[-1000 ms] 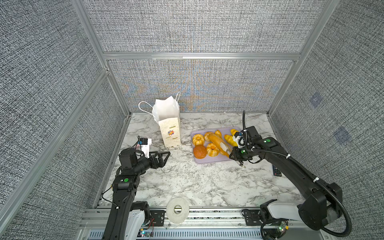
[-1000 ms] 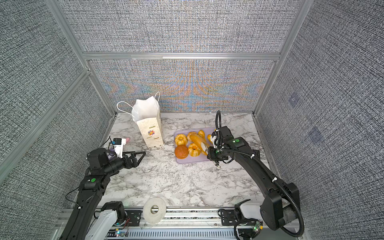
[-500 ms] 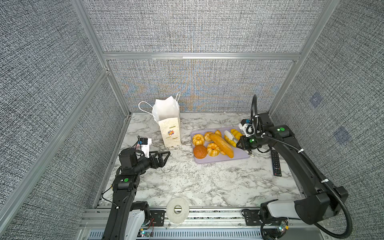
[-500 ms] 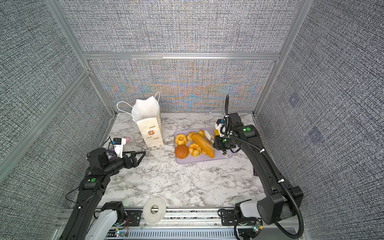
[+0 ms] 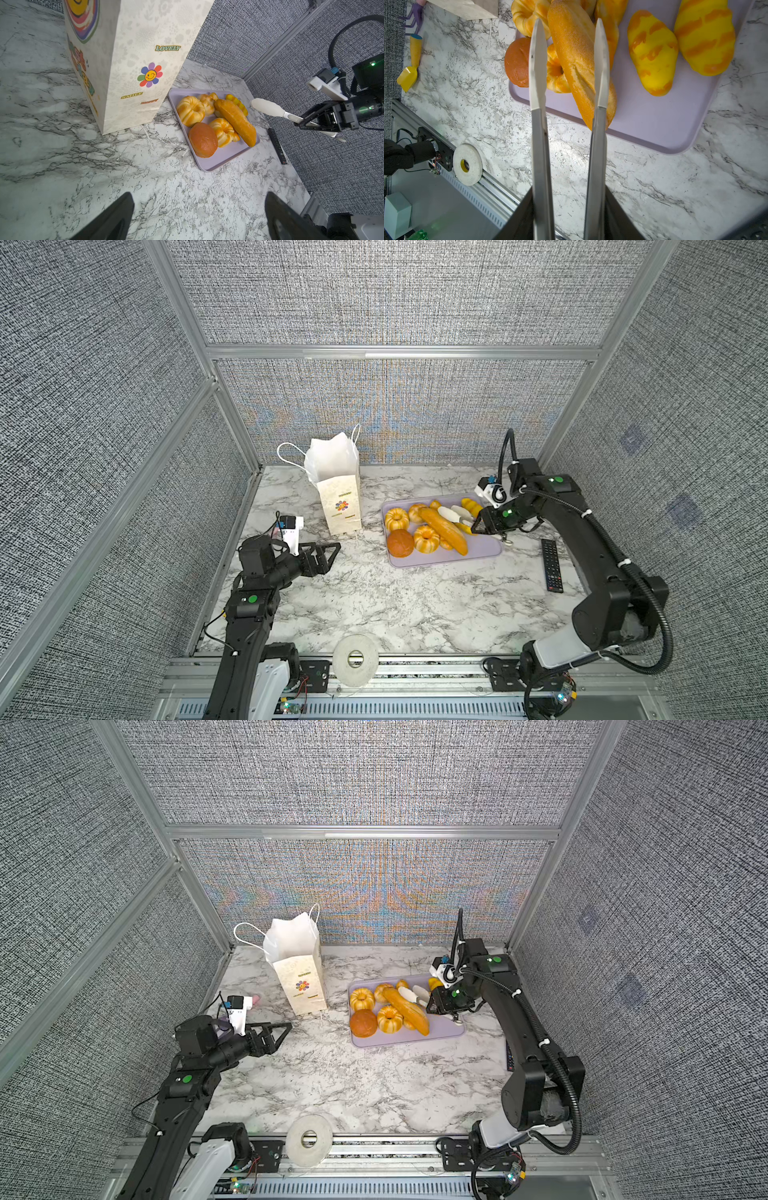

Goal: Take the fake bread out of the paper bag

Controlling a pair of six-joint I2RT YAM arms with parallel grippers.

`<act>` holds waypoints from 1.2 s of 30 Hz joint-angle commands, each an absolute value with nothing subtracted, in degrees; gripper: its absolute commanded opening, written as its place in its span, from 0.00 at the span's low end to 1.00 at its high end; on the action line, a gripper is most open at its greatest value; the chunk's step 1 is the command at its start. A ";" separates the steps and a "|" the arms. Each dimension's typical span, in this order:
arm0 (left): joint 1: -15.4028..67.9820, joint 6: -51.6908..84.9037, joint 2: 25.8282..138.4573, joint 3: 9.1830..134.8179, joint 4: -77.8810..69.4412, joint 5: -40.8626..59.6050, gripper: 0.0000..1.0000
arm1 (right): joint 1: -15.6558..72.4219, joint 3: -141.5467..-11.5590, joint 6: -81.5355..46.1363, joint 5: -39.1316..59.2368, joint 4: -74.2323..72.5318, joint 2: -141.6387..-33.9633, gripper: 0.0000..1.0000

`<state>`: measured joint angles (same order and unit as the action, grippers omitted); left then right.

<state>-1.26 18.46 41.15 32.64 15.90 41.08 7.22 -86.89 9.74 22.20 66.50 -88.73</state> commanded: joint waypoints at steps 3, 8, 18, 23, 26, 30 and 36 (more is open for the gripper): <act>-1.26 18.15 41.15 32.34 14.37 41.93 0.99 | 7.29 -86.96 13.76 21.11 67.16 -87.62 0.49; -1.31 18.15 41.18 32.34 14.34 41.97 0.99 | 7.19 -86.19 16.94 20.15 68.28 -89.33 0.51; -1.26 18.12 41.40 32.34 14.40 42.25 0.99 | 6.55 -85.26 19.21 21.52 67.94 -92.41 0.54; -1.29 18.14 41.49 32.34 14.27 42.39 0.99 | 6.26 -85.69 19.52 19.22 68.44 -94.27 0.54; -1.28 18.14 41.53 32.34 14.30 42.54 0.99 | 6.04 -85.83 19.31 19.04 67.98 -95.67 0.54; -1.27 18.12 41.53 32.34 14.24 42.64 0.99 | 5.02 -86.93 18.47 19.07 67.85 -97.75 0.54; -1.27 18.05 41.58 32.34 14.20 42.72 0.99 | 4.74 -86.54 18.35 23.44 67.01 -100.04 0.53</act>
<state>-1.26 18.46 41.52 32.64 15.16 42.04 4.62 -86.70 18.09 20.58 67.18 -99.39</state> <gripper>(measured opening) 0.991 0.534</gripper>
